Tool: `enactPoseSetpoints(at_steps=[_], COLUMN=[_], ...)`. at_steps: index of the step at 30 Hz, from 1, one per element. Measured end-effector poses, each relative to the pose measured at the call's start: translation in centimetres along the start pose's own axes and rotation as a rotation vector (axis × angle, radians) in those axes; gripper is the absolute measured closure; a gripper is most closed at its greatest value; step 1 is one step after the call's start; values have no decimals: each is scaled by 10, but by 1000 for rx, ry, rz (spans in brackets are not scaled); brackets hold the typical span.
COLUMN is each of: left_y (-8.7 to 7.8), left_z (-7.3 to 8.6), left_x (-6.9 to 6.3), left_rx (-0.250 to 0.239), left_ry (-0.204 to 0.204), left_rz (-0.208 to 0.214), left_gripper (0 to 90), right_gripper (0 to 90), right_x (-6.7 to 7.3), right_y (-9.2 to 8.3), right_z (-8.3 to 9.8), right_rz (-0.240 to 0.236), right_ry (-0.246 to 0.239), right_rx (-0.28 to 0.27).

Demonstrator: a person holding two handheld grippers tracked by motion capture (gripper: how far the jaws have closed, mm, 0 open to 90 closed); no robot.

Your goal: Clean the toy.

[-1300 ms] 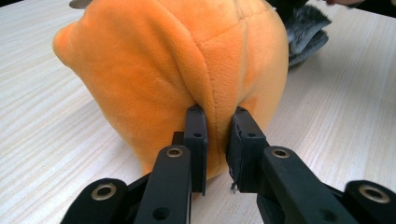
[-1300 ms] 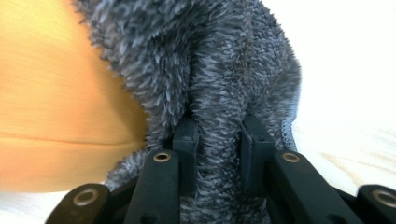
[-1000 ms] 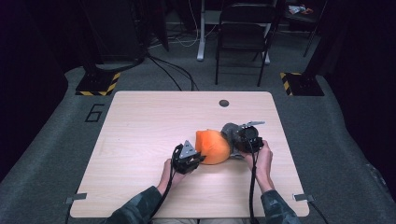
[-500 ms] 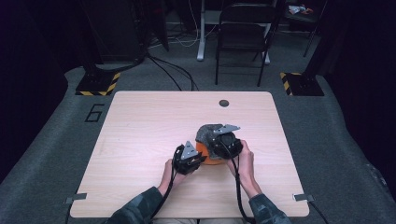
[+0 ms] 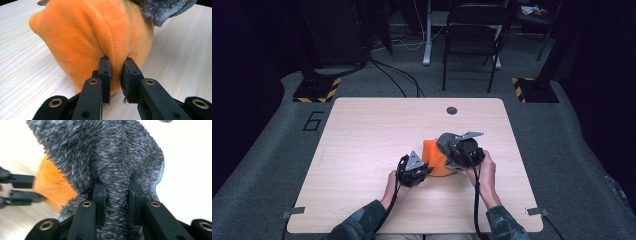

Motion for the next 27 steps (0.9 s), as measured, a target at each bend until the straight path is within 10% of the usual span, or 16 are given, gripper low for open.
enactPoseSetpoints(at_steps=[11, 18, 27], left_y=[0, -1, 0], left_z=[0, 0, -1], left_x=[2, 3, 3], left_rx=[7, 6, -1], left_ry=[-13, -10, -15], left_rz=[13, 13, 12], left_gripper=[786, 782, 773], right_gripper=[718, 715, 716], right_x=[-31, -32, -37], right_y=[30, 39, -12], right_z=[40, 49, 17], right_rz=[13, 28, 60], right_ry=[134, 114, 105], right_rx=[151, 240, 61])
Point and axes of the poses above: each handheld gripper's, and its own axes: y roughly forward along the jaws, z roughly out of its underside, x roughly to its left, the point moved 5 cm from there along y, roughly forward along the jaws, and after that the axes turned 15 degrees about -y, right-handed, at the moved point
